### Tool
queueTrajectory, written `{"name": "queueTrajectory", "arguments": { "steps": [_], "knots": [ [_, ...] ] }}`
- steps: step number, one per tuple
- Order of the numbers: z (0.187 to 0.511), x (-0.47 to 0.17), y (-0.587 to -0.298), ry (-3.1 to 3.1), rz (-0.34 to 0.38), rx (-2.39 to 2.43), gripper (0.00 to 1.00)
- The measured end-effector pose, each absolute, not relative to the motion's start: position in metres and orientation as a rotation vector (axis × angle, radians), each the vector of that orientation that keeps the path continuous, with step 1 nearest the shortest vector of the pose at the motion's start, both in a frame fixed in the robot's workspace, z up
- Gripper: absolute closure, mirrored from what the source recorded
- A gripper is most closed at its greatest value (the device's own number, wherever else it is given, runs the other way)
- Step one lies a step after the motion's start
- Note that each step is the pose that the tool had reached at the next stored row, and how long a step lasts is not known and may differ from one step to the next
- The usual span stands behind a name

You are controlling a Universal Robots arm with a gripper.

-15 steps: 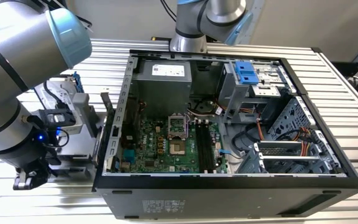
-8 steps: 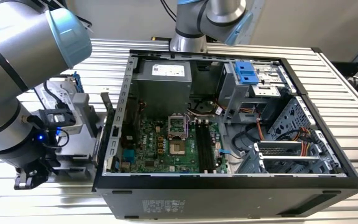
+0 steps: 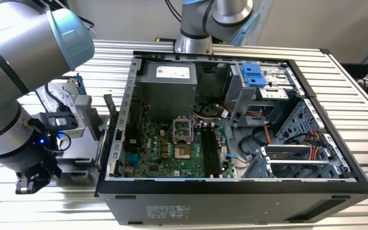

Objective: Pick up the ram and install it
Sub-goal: 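Pick up the ram and move it above insertion slot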

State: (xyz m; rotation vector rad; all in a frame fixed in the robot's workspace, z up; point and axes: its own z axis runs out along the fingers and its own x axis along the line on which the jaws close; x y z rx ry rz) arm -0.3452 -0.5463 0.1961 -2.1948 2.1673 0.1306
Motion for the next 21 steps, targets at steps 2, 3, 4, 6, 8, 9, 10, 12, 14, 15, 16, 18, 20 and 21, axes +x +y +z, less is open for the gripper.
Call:
{"name": "queueTrajectory", "arguments": {
  "steps": [2,3,4,6,8,9,10,12,14,15,16,18,20,21],
  "knots": [
    [0.196,-0.345,-0.546,2.167,0.131,-2.195,1.0],
    [0.196,-0.345,-0.546,2.167,0.131,-2.195,1.0],
    [0.196,-0.345,-0.546,2.167,0.131,-2.195,1.0],
    [0.196,-0.345,-0.546,2.167,0.131,-2.195,1.0],
    [0.196,-0.345,-0.546,2.167,0.131,-2.195,1.0],
    [0.196,-0.345,-0.546,2.167,0.131,-2.195,1.0],
    [0.197,-0.345,-0.546,2.167,0.131,-2.195,1.0],
    [0.201,-0.345,-0.546,2.167,0.131,-2.195,1.0],
    [0.206,-0.345,-0.546,2.167,0.131,-2.195,1.0],
    [0.207,-0.345,-0.546,2.167,0.131,-2.195,1.0],
    [0.209,-0.345,-0.546,2.167,0.131,-2.195,1.0],
    [0.212,-0.345,-0.546,2.167,0.131,-2.195,1.0],
    [0.217,-0.345,-0.546,2.167,0.131,-2.195,1.0],
    [0.22,-0.345,-0.546,2.167,0.131,-2.195,1.0]
  ]
}}
